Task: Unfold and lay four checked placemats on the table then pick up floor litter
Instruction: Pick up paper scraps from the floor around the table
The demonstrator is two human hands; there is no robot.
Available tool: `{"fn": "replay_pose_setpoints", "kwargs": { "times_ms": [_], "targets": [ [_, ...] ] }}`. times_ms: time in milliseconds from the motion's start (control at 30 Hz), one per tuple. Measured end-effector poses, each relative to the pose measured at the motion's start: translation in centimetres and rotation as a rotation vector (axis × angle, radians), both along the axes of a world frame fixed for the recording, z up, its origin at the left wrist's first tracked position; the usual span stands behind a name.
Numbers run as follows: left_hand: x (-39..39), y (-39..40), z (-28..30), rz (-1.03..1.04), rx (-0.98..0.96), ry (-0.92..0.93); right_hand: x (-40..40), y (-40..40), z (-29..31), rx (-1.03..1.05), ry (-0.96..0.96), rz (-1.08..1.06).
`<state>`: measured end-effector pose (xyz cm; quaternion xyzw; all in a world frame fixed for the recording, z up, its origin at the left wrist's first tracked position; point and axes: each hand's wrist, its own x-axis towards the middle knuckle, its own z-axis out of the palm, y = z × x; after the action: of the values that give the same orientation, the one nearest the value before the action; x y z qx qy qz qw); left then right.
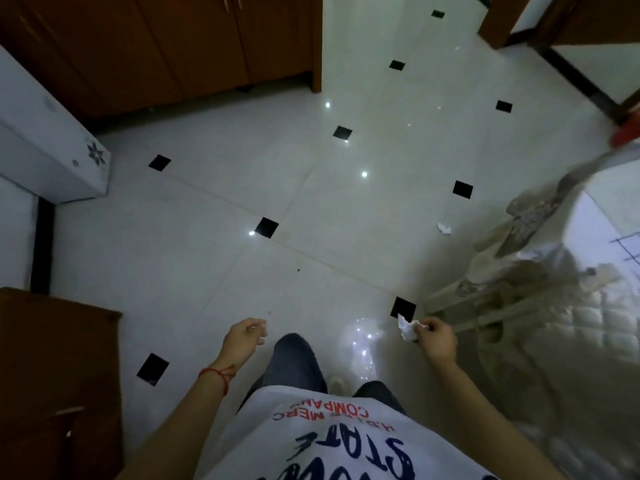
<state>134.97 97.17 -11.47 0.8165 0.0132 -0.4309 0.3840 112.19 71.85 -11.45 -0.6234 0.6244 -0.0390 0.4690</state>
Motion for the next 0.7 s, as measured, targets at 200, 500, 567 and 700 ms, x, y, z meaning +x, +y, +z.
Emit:
{"fn": "replay_pose_setpoints", "kwargs": {
  "times_ms": [200, 500, 567, 700],
  "targets": [
    [9.7, -5.9, -2.2, 0.024, 0.079, 0.027, 9.9, -8.7, -0.4, -0.051, -0.018, -0.047],
    [27.8, -25.2, 0.0, -0.250, 0.023, -0.049, 20.0, -18.9, 1.0, 0.016, -0.026, -0.263],
    [30.3, -31.3, 0.7, -0.343, -0.002, -0.063, 20.6, -20.3, 1.1, 0.012, 0.012, -0.263],
    [32.7, -44.0, 1.5, -0.506, -0.073, -0.080, 20.2, -23.4, -0.2, 0.045, 0.065, -0.385]
  ]
}}
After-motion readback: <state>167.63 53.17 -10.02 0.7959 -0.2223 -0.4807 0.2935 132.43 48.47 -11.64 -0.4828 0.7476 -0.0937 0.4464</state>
